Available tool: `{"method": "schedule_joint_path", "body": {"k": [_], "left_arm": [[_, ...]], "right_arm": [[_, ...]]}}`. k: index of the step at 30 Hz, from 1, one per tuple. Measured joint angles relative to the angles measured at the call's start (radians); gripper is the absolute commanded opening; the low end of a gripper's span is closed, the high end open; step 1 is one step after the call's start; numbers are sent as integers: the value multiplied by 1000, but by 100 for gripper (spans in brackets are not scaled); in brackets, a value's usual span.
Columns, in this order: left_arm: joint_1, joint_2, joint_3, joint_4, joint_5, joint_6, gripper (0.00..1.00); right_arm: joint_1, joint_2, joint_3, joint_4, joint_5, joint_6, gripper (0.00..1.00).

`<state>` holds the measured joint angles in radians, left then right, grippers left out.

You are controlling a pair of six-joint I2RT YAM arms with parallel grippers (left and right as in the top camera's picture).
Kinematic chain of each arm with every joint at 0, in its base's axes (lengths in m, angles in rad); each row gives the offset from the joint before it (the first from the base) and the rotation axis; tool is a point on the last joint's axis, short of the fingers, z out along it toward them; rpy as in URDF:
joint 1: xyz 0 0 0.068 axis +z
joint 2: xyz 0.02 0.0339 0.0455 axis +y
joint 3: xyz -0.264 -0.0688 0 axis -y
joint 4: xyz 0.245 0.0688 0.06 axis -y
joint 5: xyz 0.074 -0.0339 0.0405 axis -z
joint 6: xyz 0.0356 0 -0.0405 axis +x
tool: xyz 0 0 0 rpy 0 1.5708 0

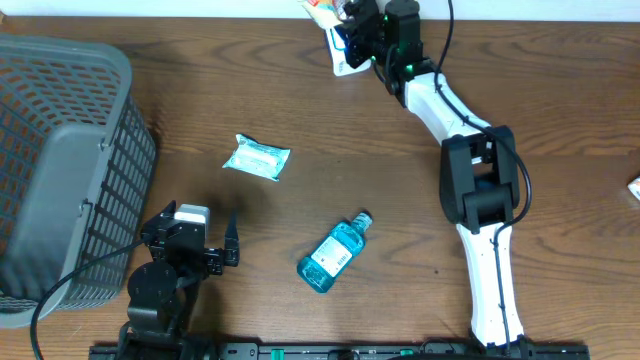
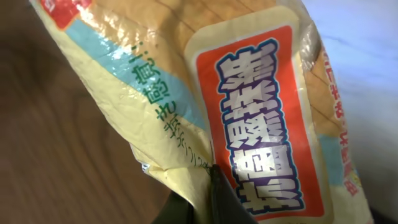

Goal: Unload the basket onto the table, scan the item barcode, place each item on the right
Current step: 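Hold the snack bag in front of the white scanner, then carry the snack bag to the right edge and release it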

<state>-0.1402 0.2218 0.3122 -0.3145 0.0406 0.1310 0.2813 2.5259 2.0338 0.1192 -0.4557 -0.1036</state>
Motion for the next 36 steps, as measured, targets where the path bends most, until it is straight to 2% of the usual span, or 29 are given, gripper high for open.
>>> {"method": "schedule_joint_path", "body": {"k": [12,18,28,36], "left_arm": [[0,0,0,0,0,0,98],[0,0,0,0,0,0,98],[0,0,0,1,0,0,98],[0,0,0,0,2,0,98]], "right_arm": [[19,0,0,-3,-40,47,1],[18,-24,2,-161,52,39,1],[-40,-262,2,-549,473,21,1],[-227,-360,8,-943,921,172,1]]}}
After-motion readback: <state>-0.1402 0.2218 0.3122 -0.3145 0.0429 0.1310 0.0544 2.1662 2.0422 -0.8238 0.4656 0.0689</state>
